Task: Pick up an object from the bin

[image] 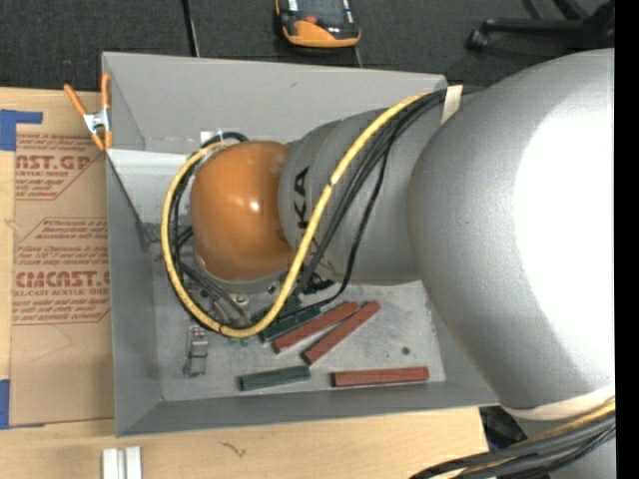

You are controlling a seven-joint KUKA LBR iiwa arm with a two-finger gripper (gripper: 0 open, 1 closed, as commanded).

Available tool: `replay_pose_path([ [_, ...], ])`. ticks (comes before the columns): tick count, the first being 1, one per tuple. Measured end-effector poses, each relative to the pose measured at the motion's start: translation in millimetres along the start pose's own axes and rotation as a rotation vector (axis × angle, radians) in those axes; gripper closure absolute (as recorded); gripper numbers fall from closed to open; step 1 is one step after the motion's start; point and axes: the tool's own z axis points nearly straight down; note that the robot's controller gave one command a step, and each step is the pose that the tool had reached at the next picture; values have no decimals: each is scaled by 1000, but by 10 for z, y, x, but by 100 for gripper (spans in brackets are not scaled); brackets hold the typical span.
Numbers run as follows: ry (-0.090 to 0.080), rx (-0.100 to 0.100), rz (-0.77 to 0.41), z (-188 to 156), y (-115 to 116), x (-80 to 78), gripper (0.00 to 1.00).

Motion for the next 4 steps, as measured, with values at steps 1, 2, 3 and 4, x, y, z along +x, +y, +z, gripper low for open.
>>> replay_pose_path([
  [1,-7,-2,2,-37,-8,-24,0],
  [2,-8,-1,-46,390,-765,5,0],
  [3,-6,0,-90,226,-925,116,0],
  [4,-6,-1,-10,318,-1499,-55,0],
])
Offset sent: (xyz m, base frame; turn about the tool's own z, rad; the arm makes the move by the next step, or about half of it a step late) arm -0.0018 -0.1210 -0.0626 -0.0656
